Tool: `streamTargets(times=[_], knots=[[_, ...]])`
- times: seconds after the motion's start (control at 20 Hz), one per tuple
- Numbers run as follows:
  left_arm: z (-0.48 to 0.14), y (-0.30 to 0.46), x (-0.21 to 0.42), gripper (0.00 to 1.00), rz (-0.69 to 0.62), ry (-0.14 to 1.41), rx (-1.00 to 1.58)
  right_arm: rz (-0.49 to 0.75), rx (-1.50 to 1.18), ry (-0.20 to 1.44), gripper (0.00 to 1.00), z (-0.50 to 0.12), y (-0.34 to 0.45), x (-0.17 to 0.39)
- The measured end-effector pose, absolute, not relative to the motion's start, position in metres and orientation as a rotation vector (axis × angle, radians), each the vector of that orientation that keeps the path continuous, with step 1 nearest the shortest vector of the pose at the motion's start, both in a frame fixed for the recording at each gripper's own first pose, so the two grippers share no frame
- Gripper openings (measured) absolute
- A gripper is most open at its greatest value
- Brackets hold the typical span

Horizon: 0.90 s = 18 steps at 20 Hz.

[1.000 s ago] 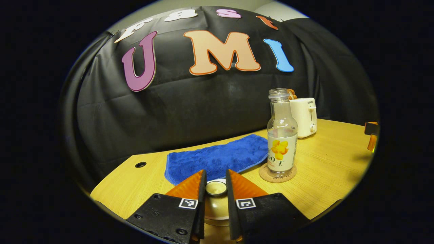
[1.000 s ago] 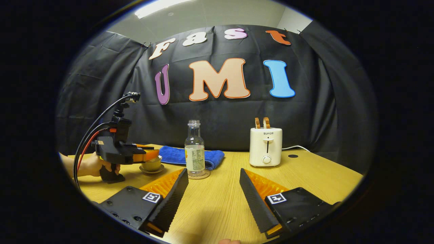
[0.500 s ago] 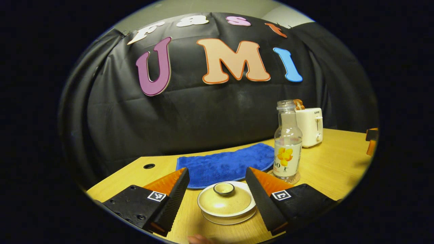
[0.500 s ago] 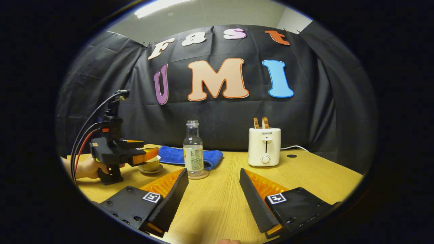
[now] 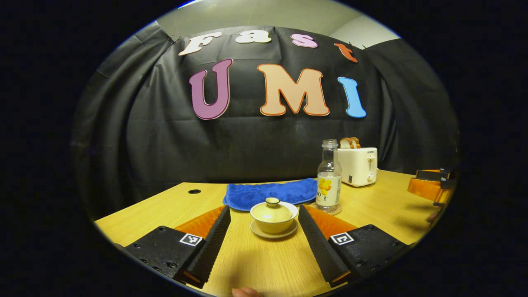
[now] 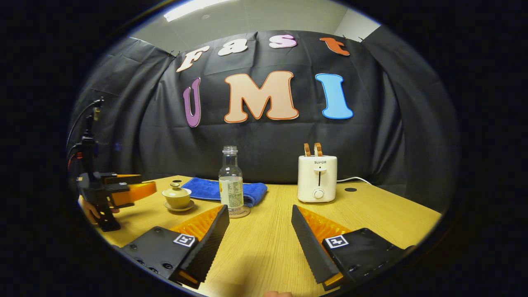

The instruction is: Open the teacup lid with one hand, grasp the water bottle and pour water into the teacup with the other hand; after pouring, place the water bottle on the coaster and then close the teacup lid.

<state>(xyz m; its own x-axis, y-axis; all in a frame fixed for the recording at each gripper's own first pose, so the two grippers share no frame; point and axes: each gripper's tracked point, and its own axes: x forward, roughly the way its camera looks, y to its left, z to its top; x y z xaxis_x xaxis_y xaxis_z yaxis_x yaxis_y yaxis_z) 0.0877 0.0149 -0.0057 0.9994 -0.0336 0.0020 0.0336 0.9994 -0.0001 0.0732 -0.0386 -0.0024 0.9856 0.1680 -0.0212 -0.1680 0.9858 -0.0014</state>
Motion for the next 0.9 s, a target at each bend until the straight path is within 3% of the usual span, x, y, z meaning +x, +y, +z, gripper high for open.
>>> streamTargets(times=[0.2, 0.4, 0.75, 0.8, 0.9], knots=[[-0.006, 0.013, 0.049, 0.96, -0.013, -0.003, -0.013, 0.163, -0.003, 0.023, 1.00, -0.002, -0.039, 0.064], [-0.006, 0.011, 0.018, 0.96, -0.007, -0.003, -0.012, 0.157, -0.003, 0.022, 0.97, -0.001, -0.039, 0.048], [-0.008, 0.019, 0.007, 0.97, 0.071, 0.007, -0.009, 0.131, -0.004, 0.021, 0.97, 0.000, -0.028, 0.007], [-0.007, 0.016, 0.007, 0.97, 0.064, 0.004, -0.007, 0.117, -0.005, 0.020, 0.92, 0.000, -0.028, 0.004], [-0.007, 0.014, 0.006, 0.96, 0.052, 0.003, -0.008, 0.084, -0.006, 0.018, 0.92, 0.000, -0.030, 0.000]])
